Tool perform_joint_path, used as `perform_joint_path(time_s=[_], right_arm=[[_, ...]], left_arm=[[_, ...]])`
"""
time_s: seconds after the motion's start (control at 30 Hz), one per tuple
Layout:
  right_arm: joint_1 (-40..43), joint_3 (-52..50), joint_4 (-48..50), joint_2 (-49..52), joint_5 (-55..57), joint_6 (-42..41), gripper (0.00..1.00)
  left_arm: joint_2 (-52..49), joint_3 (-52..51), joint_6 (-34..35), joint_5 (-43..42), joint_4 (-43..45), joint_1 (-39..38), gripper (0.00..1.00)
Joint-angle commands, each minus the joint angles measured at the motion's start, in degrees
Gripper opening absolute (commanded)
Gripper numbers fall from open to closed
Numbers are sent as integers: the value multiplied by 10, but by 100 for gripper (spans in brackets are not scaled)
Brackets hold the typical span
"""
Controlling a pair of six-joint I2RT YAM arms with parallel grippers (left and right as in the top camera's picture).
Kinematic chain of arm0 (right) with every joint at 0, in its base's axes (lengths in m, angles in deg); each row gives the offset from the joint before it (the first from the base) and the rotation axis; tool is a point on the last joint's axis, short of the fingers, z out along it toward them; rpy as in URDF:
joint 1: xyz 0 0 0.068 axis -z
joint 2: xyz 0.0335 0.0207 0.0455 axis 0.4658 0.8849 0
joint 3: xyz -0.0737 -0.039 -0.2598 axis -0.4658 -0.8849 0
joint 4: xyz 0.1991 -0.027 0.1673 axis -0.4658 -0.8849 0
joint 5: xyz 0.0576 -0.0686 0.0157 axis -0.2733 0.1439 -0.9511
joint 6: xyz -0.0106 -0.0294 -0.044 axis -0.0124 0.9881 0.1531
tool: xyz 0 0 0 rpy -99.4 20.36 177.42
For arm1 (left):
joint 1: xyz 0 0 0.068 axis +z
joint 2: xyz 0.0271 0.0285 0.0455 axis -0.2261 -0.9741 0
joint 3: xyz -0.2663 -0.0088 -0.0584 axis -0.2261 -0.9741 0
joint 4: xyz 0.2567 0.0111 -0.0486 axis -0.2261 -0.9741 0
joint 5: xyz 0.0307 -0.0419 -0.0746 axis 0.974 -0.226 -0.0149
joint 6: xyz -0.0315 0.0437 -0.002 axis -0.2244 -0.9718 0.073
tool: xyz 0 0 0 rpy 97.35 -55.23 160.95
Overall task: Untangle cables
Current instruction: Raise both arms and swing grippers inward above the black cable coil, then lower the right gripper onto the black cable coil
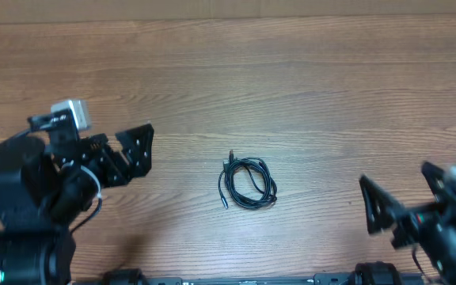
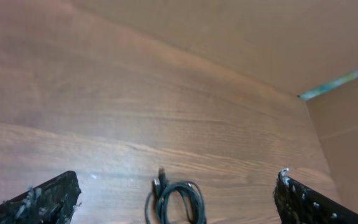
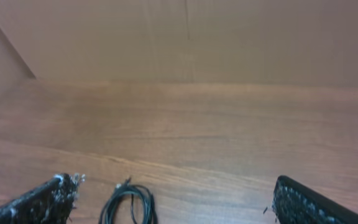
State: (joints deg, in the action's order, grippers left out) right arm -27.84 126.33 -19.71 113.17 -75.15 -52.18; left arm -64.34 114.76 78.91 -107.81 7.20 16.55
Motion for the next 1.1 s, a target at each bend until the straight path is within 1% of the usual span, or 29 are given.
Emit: perform_joint_path(time_s=[0.0,0.17,0.33,0.4,0.47,0.53,0.63,0.73,0.8,0.83,0.87,0.97,1.07], right_arm=[[1,-36,29,38,-16,-3,100],[1,-69,83,132,-58,-3,100],[1,-69,119,257,-125,5,99],[0,-69,127,305,-169,28,99],[-6,-69,127,357,-227,82,98],[-19,-69,126,406,-254,127,98],[-53,-69,123,469,-253,190,96],[-85,-69,125,510,-241,242,96],[-108,-69,150,540,-188,246,90],[-113,-69,164,548,-174,246,98],[-116,-69,179,555,-163,246,100],[-118,-69,201,565,-159,244,100],[-118,-69,207,565,-190,239,100]], left_arm=[[-31,-2,41,-37,0,5,99],[-74,-2,40,-110,1,5,100],[-101,-2,40,-151,1,5,100],[-106,-2,33,-160,3,5,100],[-107,-2,20,-170,7,5,100],[-107,-2,14,-170,8,5,100],[-107,-2,14,-170,8,5,100],[-107,-2,14,-170,12,5,100],[-107,-2,14,-173,20,5,100],[-107,-2,14,-178,23,5,100],[-107,-2,14,-185,27,5,100],[-107,-2,14,-200,38,4,100],[-107,-2,14,-200,42,1,100]])
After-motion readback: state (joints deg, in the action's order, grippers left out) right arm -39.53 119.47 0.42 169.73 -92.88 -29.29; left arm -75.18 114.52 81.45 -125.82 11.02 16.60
